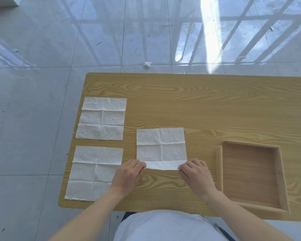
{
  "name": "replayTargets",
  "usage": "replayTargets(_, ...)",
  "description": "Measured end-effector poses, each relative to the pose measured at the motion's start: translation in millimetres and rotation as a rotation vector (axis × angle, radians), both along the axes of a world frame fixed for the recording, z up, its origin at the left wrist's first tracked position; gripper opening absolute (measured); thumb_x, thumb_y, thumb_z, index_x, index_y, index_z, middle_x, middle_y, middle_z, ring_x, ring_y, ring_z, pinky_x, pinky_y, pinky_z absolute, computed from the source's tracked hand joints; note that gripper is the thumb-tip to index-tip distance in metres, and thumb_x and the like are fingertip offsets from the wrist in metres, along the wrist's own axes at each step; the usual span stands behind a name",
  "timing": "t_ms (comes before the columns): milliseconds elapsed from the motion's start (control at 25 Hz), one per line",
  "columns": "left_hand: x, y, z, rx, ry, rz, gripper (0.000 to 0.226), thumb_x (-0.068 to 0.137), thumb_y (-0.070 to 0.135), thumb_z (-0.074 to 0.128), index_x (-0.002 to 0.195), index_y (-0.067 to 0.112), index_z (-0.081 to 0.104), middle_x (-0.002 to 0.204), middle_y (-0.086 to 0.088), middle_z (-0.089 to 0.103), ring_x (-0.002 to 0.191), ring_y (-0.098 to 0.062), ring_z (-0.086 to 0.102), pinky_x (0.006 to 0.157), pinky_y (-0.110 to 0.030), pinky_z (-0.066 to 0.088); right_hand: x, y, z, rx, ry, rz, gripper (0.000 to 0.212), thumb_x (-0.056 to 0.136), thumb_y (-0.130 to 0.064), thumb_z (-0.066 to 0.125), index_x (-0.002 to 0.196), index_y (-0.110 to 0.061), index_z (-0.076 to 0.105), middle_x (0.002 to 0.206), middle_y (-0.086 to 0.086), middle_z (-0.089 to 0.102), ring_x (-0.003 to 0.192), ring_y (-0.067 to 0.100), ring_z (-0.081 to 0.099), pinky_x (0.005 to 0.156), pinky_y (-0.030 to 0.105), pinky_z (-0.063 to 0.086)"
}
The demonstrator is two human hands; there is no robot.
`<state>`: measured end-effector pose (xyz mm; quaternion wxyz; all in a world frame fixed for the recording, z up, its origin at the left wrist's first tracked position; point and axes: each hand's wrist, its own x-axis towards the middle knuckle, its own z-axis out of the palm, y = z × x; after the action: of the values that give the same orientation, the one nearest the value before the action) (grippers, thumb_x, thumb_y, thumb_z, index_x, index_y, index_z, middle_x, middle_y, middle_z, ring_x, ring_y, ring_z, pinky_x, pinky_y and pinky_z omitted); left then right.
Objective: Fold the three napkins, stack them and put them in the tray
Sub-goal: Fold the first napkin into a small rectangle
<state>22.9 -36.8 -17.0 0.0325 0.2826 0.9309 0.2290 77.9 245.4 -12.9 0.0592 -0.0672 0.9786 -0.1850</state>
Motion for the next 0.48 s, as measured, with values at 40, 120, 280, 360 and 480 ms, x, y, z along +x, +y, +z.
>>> replayTargets(40,1,-3,-2,0.000,-0.014,-0.005,0.005,0.093,0.019,0.058,0.095,0.020,0.063,0.085,0.007,0.066,0.075,-0.012,0.060,0.057,-0.020,0.043,2,-1,2,-0.021,-0.016,-0.004,0.007,0.085,-0.023,0.074,0.082,-0.026,0.069,0.078,-0.013,0.068,0.081,0.018,0.062,0.072,0.033,0.048)
replayTargets(120,5,-6,-4,0.006,-0.068,0.010,0.017,0.086,0.013,0.068,0.099,0.021,0.063,0.088,0.007,0.067,0.079,-0.011,0.061,0.060,-0.020,0.046,2,-2,4,-0.049,-0.049,-0.015,0.008,0.084,-0.022,0.075,0.084,-0.027,0.070,0.080,-0.014,0.069,0.082,0.016,0.063,0.072,0.032,0.047)
replayTargets(280,3,-5,-2,-0.004,-0.155,0.135,0.022,0.080,0.008,0.073,0.097,0.021,0.067,0.089,0.009,0.067,0.080,-0.009,0.061,0.057,-0.019,0.048,-11,-2,7,-0.086,-0.095,-0.081,0.006,0.087,-0.021,0.072,0.089,-0.026,0.071,0.085,-0.015,0.071,0.085,0.016,0.061,0.074,0.031,0.044)
replayTargets(360,-6,-2,1,0.020,-0.161,0.200,0.019,0.081,0.008,0.072,0.097,0.019,0.069,0.091,0.007,0.069,0.081,-0.010,0.063,0.059,-0.023,0.053,-24,-3,8,-0.110,-0.105,-0.129,0.005,0.089,-0.022,0.069,0.092,-0.025,0.072,0.087,-0.014,0.071,0.089,0.016,0.060,0.077,0.033,0.043)
replayTargets(480,-24,7,7,0.056,-0.216,0.310,0.017,0.086,0.011,0.068,0.101,0.019,0.070,0.094,0.008,0.069,0.086,-0.009,0.063,0.066,-0.027,0.055,-44,-1,8,-0.112,-0.138,-0.167,0.009,0.093,-0.024,0.063,0.096,-0.025,0.071,0.091,-0.014,0.070,0.093,0.015,0.056,0.081,0.032,0.039)
